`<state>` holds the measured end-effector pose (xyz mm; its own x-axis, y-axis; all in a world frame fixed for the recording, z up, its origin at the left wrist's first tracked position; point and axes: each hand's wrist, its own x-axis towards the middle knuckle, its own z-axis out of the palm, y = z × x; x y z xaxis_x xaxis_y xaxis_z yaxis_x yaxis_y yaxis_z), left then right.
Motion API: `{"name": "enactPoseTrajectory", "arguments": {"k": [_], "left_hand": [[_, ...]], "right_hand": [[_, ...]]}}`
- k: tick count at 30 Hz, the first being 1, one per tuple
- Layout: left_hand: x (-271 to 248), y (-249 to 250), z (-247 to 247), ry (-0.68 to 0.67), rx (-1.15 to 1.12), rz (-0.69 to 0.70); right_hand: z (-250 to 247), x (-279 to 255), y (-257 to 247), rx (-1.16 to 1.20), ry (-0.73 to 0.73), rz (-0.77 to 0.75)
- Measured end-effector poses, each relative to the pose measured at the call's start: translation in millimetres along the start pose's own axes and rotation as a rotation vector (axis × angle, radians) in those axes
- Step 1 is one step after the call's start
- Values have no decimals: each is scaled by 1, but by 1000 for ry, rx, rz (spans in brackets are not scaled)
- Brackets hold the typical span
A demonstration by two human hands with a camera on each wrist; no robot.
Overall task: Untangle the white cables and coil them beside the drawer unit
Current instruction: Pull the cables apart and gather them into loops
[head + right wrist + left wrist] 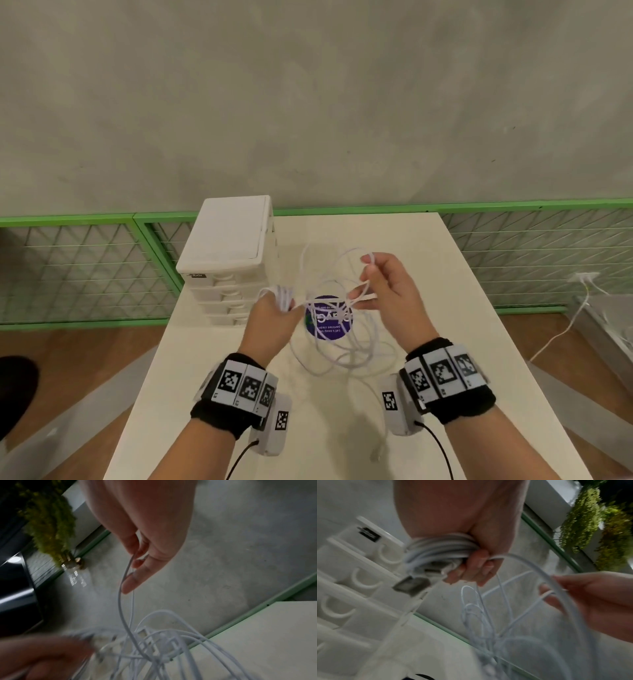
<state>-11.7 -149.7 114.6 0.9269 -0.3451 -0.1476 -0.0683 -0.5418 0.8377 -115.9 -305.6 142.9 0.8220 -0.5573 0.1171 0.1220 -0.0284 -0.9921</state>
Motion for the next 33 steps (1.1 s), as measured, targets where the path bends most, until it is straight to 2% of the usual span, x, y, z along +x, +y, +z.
{"name": "enactPoseTrajectory", "arguments": {"k": [3, 6, 9, 15, 17, 20, 23, 26, 28, 29, 31, 33], "left_hand": [[-6, 5, 21, -79, 32, 70], [-2, -4, 25, -90, 76, 100], [2, -18, 13, -108, 125, 85], [7, -17, -21, -92, 222, 50], [2, -6, -31, -85, 223, 71], [-3, 11, -36, -113, 190, 146], [-5, 29, -31, -169, 173, 292], [-6, 47, -27, -180, 127, 399], [-5, 55, -27, -183, 147, 423], [-5, 58, -28, -186, 162, 430], [-6, 58, -30, -172, 148, 415], [-6, 55, -31, -125, 110, 381]], "right_hand": [[20, -4, 5, -5, -102, 34], [23, -5, 1, 58, -105, 14], [3, 5, 0, 3, -3, -59], [-56, 25, 12, -391, 283, -193], [-71, 28, 13, -498, 322, -211], [-72, 37, 11, -663, 230, -368], [-45, 41, 2, -871, 19, -620], [-12, 35, -2, -994, -237, -740], [4, 29, 2, -1003, -385, -739], [7, 29, 5, -982, -414, -708], [6, 29, 11, -907, -400, -586], [-2, 29, 14, -831, -310, -438]]}}
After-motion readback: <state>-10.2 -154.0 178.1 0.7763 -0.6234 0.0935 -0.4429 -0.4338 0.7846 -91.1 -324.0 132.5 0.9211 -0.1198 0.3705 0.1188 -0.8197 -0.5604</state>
